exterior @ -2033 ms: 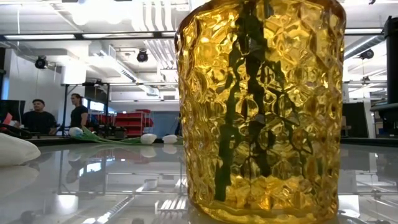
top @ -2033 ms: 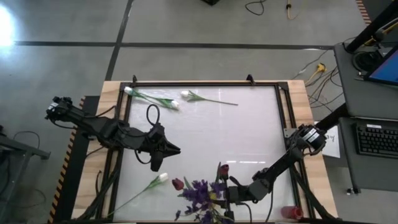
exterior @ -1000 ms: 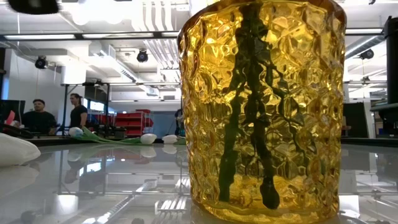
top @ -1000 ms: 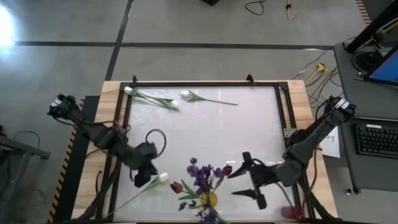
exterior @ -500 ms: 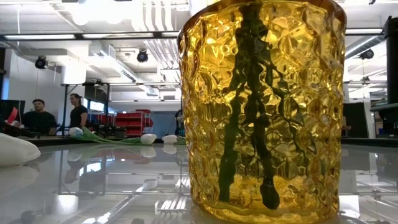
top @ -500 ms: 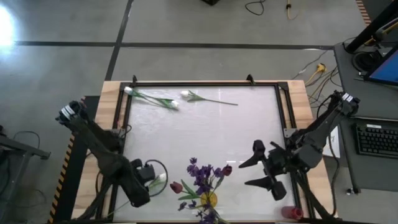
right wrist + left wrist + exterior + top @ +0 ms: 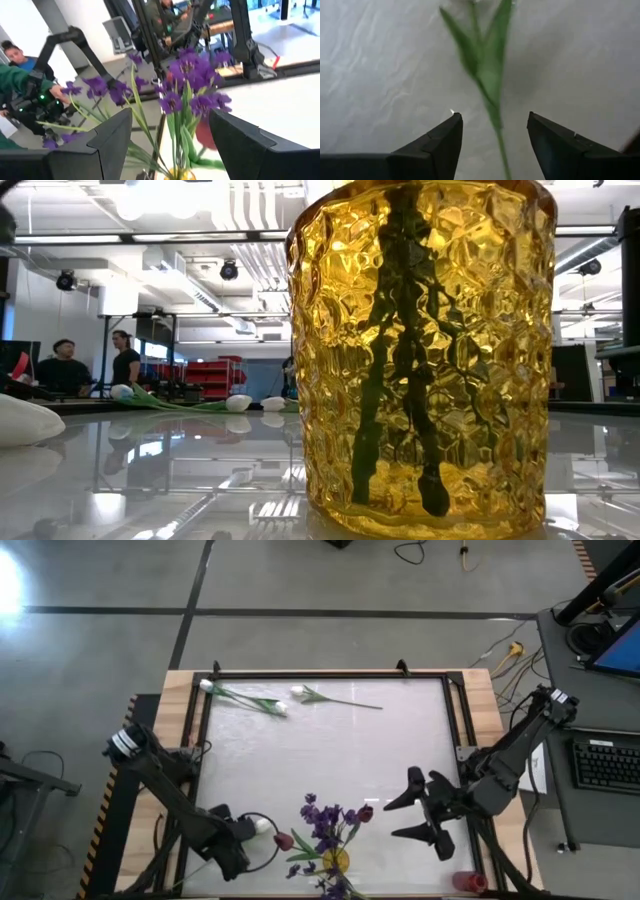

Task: Sort flowers into vase by color
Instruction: Put the white flower into the red vase

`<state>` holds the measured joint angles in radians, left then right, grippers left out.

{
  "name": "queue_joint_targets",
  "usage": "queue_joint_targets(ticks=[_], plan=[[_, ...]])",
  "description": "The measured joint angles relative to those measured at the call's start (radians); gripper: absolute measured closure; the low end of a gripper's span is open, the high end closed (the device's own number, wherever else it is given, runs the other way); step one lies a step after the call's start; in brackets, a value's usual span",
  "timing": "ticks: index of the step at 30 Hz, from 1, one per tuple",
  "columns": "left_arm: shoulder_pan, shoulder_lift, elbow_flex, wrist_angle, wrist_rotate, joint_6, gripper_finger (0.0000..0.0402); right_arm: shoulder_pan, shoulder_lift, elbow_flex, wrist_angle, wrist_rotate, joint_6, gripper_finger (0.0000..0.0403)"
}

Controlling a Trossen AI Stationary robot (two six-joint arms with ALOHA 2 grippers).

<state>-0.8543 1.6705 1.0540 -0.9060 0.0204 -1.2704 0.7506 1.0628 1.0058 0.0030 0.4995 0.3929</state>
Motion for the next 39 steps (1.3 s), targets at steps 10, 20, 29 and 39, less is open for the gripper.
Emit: queue_joint_targets(ticks=[10, 20, 29, 39], plan=[[0.000, 0.013, -0.121, 0.138, 0.040, -0.063, 0.0224, 0.000, -0.011, 0.000, -0.016, -0.001, 0.016, 0.0147], [0.002, -0.004, -0.116, 0.169, -0.037, -0.008, 0.0385, -0.001, -0.032, 0.000, -0.017, 0.000, 0.027, 0.0154], [0.002, -0.209, -0.116, 0.050, -0.245, -0.013, 0.0398, -0.025, -0.062, 0.000, -0.020, 0.057, 0.101, 0.0156], [0.163, -0.605, -0.116, 0.194, -0.537, 0.285, 0.0401, -0.210, -0.025, 0.000, 0.007, -0.040, 0.121, 0.0172]])
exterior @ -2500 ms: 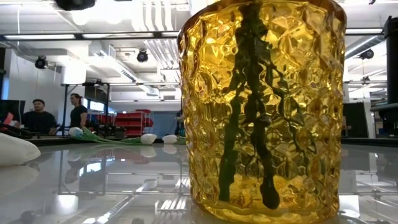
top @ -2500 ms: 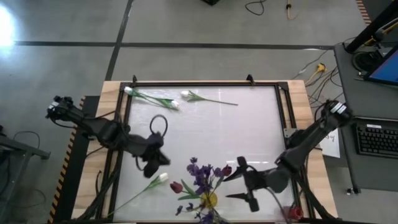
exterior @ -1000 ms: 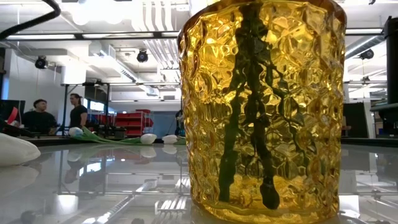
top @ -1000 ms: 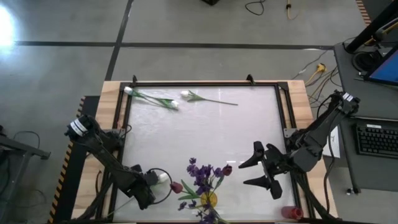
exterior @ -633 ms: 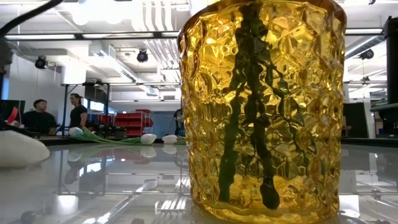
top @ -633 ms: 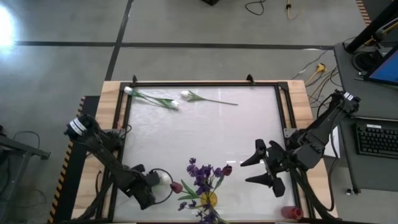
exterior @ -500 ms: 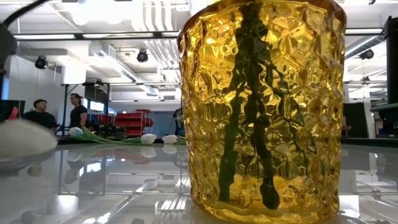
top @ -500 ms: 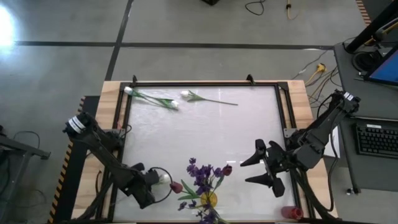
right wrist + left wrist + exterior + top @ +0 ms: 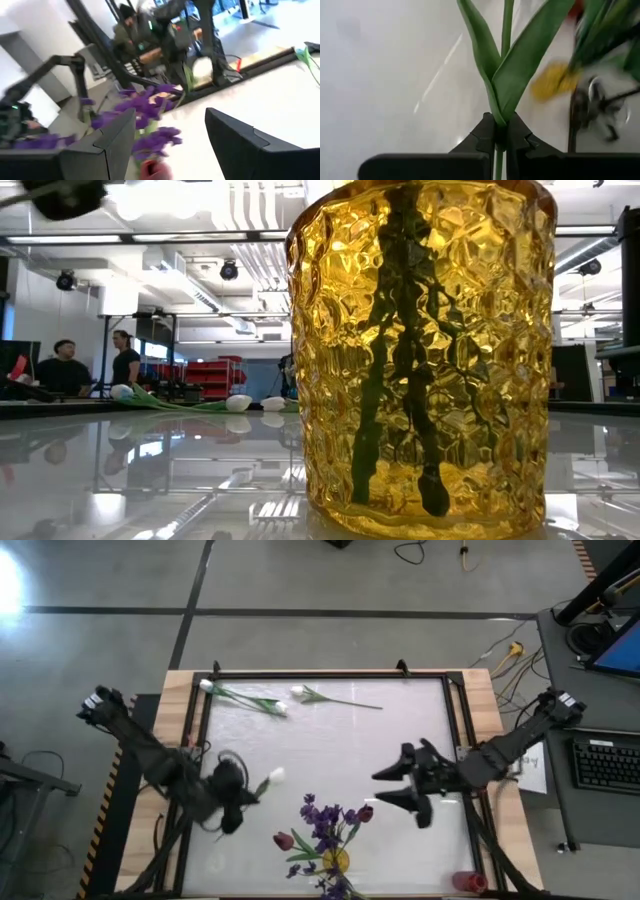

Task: Sort flowers into vase by color
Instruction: Put the white flower into the red vase

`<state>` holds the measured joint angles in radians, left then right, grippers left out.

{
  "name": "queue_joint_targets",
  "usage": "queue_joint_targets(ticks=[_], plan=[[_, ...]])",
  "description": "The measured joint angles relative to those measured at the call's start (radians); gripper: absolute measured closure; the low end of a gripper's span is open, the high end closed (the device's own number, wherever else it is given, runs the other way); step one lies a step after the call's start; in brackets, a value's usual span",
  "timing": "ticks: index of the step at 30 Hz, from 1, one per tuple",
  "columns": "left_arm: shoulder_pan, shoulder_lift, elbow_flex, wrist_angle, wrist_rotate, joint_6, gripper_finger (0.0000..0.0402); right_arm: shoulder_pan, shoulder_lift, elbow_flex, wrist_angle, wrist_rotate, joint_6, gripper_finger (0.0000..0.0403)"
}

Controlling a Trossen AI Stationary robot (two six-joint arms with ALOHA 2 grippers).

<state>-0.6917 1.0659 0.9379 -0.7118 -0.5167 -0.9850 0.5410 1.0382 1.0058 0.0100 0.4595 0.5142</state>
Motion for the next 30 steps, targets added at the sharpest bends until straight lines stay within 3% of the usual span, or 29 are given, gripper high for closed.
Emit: queue_joint_targets(ticks=[7, 11, 16, 20, 25, 30], plan=[[0.229, -0.106, 0.000, 0.126, -0.060, 0.293, 0.0401, -0.168, 0.074, 0.003, 0.119, -0.042, -0.047, 0.0170], [0.352, -0.118, 0.000, 0.352, 0.032, 0.508, 0.0401, -0.245, 0.132, 0.065, 0.160, -0.078, -0.116, 0.0170], [0.480, -0.074, 0.000, 0.582, 0.217, 0.639, 0.0402, -0.289, 0.262, 0.212, 0.162, -0.100, -0.169, 0.0171], [0.520, -0.020, 0.000, 0.686, 0.338, 0.710, 0.0402, -0.301, 0.381, 0.342, 0.139, -0.089, -0.221, 0.0167], [0.521, 0.014, 0.000, 0.836, 0.345, 0.751, 0.0402, -0.323, 0.490, 0.507, -0.020, -0.063, -0.257, 0.0138], [0.520, 0.018, 0.000, 0.881, 0.354, 0.752, 0.0402, -0.326, 0.565, 0.627, -0.034, -0.063, -0.281, 0.0108]])
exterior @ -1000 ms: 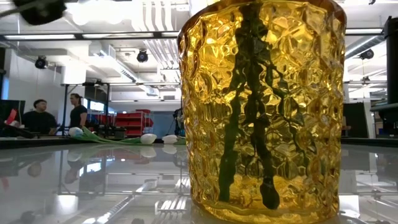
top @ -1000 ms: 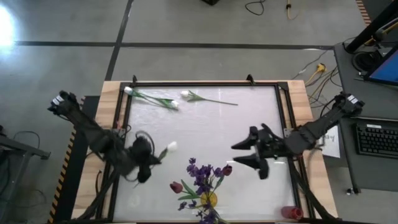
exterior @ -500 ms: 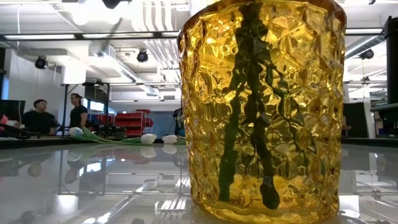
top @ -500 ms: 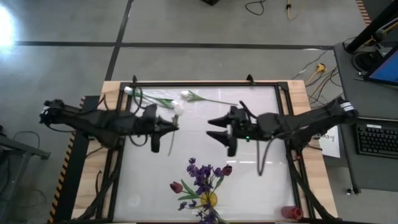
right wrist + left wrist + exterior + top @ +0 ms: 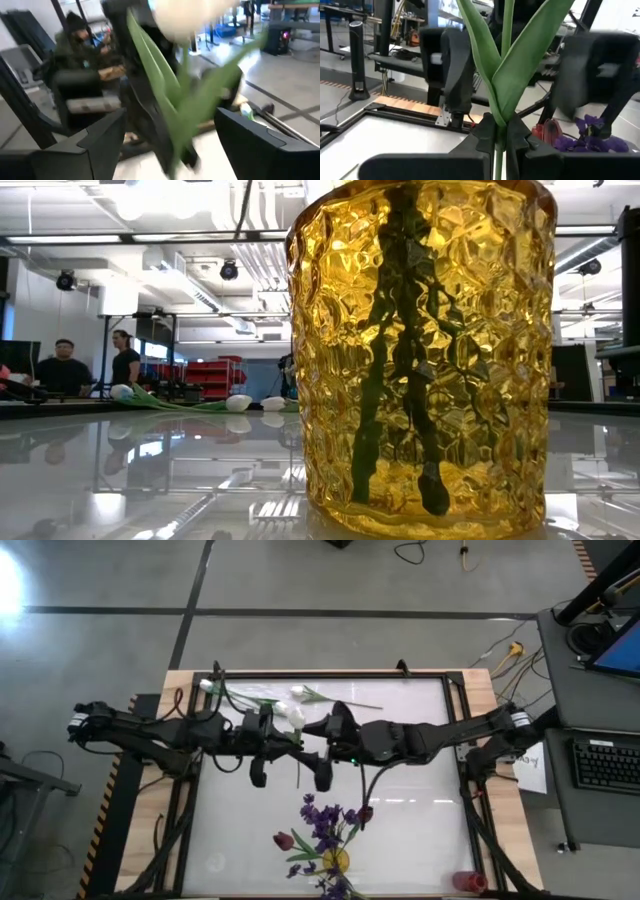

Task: Sort flowers into vase by color
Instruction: Put the white flower into the red vase

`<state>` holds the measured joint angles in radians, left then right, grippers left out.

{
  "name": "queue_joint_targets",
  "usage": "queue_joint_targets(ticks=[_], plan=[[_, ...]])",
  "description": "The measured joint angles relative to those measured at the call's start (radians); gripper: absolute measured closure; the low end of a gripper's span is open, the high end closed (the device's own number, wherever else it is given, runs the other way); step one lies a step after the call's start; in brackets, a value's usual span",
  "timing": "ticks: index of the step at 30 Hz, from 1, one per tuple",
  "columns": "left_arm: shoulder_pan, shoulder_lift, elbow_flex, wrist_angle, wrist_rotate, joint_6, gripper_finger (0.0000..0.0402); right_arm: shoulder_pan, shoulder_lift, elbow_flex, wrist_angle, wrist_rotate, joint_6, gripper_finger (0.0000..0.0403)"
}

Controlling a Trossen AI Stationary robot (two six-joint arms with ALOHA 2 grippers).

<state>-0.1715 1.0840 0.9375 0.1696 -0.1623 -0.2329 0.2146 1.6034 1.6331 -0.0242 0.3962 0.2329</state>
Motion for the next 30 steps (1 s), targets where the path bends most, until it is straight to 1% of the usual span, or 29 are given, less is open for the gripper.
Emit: queue_joint_targets(ticks=[2, 4, 7, 10, 14, 19, 21, 24, 26, 30], plan=[[0.000, -0.002, 0.000, 0.001, -0.002, 0.000, 0.0401, 0.001, 0.021, 0.046, -0.001, 0.008, 0.000, 0.0105], [0.000, -0.002, 0.000, 0.010, -0.005, 0.000, 0.0401, 0.001, 0.039, 0.089, -0.001, 0.038, 0.001, 0.0108], [0.000, -0.004, 0.000, 0.014, -0.030, 0.000, 0.0401, 0.001, 0.063, 0.143, -0.031, 0.060, 0.001, 0.0126], [0.000, -0.008, 0.000, 0.015, -0.052, -0.001, 0.0401, 0.000, 0.083, 0.189, -0.101, 0.072, 0.000, 0.0156], [0.000, -0.014, 0.000, 0.013, -0.061, -0.002, 0.0401, 0.001, 0.115, 0.238, -0.181, 0.127, 0.002, 0.0205], [0.000, -0.030, 0.000, 0.006, -0.064, -0.001, 0.0399, 0.001, 0.136, 0.277, -0.209, 0.128, 0.000, 0.0283], [0.000, -0.042, 0.000, -0.011, -0.064, 0.007, 0.0387, 0.001, 0.136, 0.283, -0.210, 0.129, 0.002, 0.0321], [0.000, -0.063, 0.000, -0.055, -0.064, 0.010, 0.0356, 0.001, 0.134, 0.293, -0.215, 0.129, -0.002, 0.0378], [0.000, -0.077, 0.000, -0.094, -0.064, 0.009, 0.0330, 0.001, 0.134, 0.302, -0.217, 0.128, -0.006, 0.0386], [-0.003, -0.116, 0.000, -0.153, -0.057, -0.012, 0.0277, 0.001, 0.126, 0.323, -0.236, 0.115, -0.006, 0.0388]])
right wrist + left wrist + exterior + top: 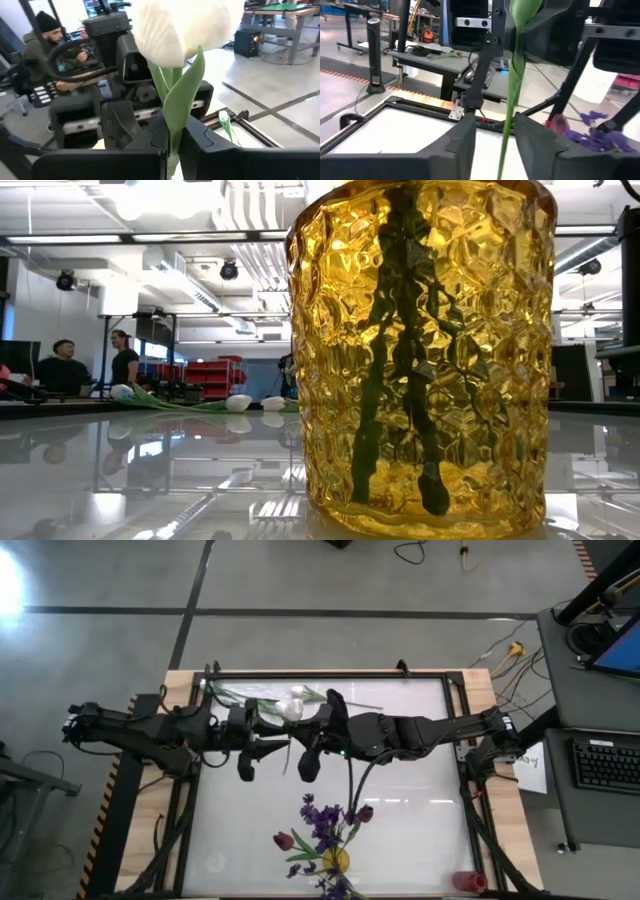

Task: Sort flowers into vase by color
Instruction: Put the white flower into the red vase

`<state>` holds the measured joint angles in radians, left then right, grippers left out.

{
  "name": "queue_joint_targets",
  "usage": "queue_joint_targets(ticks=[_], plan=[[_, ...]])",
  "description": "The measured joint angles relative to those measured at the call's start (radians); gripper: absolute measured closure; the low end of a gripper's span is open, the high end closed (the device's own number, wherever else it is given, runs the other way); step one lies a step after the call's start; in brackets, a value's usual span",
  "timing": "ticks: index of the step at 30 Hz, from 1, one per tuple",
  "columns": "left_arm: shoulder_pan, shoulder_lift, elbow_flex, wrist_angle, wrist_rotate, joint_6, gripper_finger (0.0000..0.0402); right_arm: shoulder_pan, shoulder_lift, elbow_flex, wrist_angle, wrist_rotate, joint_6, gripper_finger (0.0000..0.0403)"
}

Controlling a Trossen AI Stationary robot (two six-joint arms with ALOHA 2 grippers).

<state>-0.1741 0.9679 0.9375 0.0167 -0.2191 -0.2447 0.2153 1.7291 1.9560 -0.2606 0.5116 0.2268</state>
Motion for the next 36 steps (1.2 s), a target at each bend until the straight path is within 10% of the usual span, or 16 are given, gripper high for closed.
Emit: queue_joint_targets(ticks=[15, 25, 36], plan=[[-0.013, -0.132, 0.000, -0.206, 0.160, -0.106, 0.0217, -0.007, -0.118, -0.054, -0.177, -0.043, -0.019, 0.0390], [-0.019, -0.158, 0.000, -0.212, 0.070, -0.116, 0.0217, -0.004, -0.378, -0.221, -0.381, -0.059, -0.028, 0.0390], [-0.014, -0.099, 0.000, -0.152, -0.219, -0.105, 0.0217, -0.004, -0.795, -0.557, -0.328, -0.520, -0.002, 0.0390]])
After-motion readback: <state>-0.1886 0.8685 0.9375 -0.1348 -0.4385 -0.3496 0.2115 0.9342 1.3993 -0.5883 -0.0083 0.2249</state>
